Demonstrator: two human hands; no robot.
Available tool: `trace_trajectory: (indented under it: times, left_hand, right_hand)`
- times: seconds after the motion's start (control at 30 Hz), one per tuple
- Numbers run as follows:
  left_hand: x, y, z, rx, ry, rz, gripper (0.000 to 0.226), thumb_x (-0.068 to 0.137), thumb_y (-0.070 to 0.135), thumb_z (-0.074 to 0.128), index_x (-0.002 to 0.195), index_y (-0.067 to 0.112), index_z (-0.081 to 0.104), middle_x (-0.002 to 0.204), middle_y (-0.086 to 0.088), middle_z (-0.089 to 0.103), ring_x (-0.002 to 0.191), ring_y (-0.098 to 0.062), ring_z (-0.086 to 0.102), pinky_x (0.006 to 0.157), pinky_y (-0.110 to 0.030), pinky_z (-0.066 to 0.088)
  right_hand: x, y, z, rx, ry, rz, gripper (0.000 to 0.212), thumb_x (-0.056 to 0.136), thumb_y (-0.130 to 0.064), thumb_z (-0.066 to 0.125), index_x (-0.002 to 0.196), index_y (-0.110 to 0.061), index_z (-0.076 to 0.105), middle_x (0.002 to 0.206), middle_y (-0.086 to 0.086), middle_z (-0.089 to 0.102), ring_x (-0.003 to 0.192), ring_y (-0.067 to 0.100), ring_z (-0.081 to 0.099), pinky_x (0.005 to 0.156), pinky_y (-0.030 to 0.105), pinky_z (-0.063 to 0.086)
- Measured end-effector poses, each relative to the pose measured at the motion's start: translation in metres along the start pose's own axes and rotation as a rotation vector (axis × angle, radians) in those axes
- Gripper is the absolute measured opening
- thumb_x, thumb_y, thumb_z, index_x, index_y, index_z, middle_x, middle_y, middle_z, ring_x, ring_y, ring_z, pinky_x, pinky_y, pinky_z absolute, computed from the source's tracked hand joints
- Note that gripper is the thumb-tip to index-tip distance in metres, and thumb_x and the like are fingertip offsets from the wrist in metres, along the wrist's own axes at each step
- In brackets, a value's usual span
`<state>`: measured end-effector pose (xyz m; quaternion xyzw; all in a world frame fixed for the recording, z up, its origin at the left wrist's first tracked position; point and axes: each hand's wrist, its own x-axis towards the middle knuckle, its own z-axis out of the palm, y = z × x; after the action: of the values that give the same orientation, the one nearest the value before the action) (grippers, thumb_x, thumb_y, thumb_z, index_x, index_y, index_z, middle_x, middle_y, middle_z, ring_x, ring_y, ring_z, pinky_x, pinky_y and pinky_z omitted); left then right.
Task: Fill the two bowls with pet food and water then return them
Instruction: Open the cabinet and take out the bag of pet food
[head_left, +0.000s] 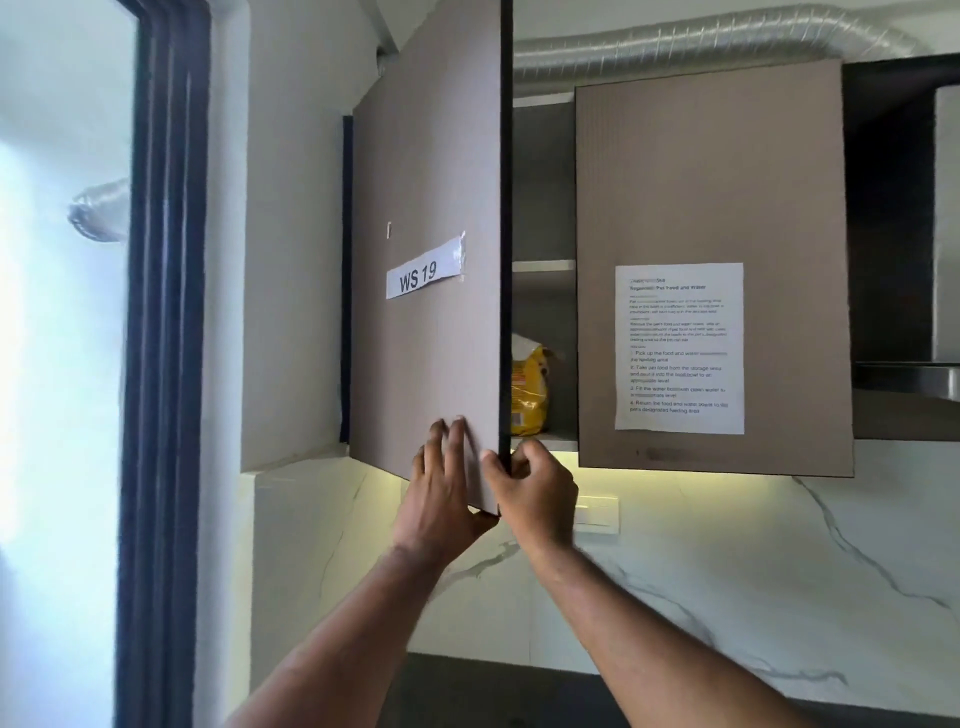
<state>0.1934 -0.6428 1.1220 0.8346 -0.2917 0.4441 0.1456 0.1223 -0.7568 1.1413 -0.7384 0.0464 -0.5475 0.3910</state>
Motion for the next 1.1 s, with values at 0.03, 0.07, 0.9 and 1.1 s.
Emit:
trace_trajectory:
  times: [0.03, 0.07, 0.9, 1.1]
  left_hand:
    - [-0.008, -0.001, -0.008, 0.004, 0.011, -0.016, 0.115, 0.087, 0.063, 0.065, 0.161, 0.011, -0.006, 0.172, -0.018, 0.004, 0.159, -0.036, 0.005, 0.126, -0.048, 0.021]
    - [-0.016, -0.003, -0.015, 0.000, 0.018, -0.043, 0.105, 0.093, 0.056, 0.059, 0.162, 0.006, -0.002, 0.172, -0.018, 0.002, 0.160, -0.035, 0.003, 0.127, -0.047, 0.023]
    - [-0.121, -0.134, -0.080, -0.525, 0.043, -0.655, 0.055, 0.081, 0.089, 0.041, 0.108, 0.047, 0.064, 0.085, 0.009, 0.071, 0.065, -0.010, 0.062, 0.054, -0.026, 0.049]
    - [-0.123, -0.101, -0.036, -0.774, -0.030, -0.825, 0.112, 0.056, 0.109, 0.017, 0.105, 0.023, 0.070, 0.096, 0.002, 0.076, 0.086, -0.018, 0.073, 0.084, -0.048, 0.061]
  right_hand:
    - [-0.006, -0.010, -0.001, -0.016, -0.044, -0.084, 0.043, 0.082, -0.054, 0.070, 0.067, -0.019, 0.051, 0.057, -0.008, 0.057, 0.053, 0.014, 0.053, 0.052, 0.031, 0.041]
    - [-0.012, -0.020, 0.000, -0.021, -0.091, -0.160, 0.041, 0.082, -0.055, 0.069, 0.069, -0.020, 0.053, 0.059, -0.008, 0.058, 0.054, 0.013, 0.054, 0.051, 0.030, 0.043]
    - [-0.088, -0.138, 0.086, 0.072, -0.288, -0.513, 0.042, 0.093, -0.064, 0.049, 0.070, -0.030, 0.040, 0.062, -0.016, 0.043, 0.045, -0.007, 0.029, 0.049, 0.010, 0.015]
    - [-0.061, -0.083, 0.067, -0.080, -0.259, -0.391, 0.046, 0.097, -0.066, 0.042, 0.072, -0.028, 0.043, 0.068, -0.009, 0.061, 0.058, 0.019, 0.057, 0.052, 0.029, 0.036]
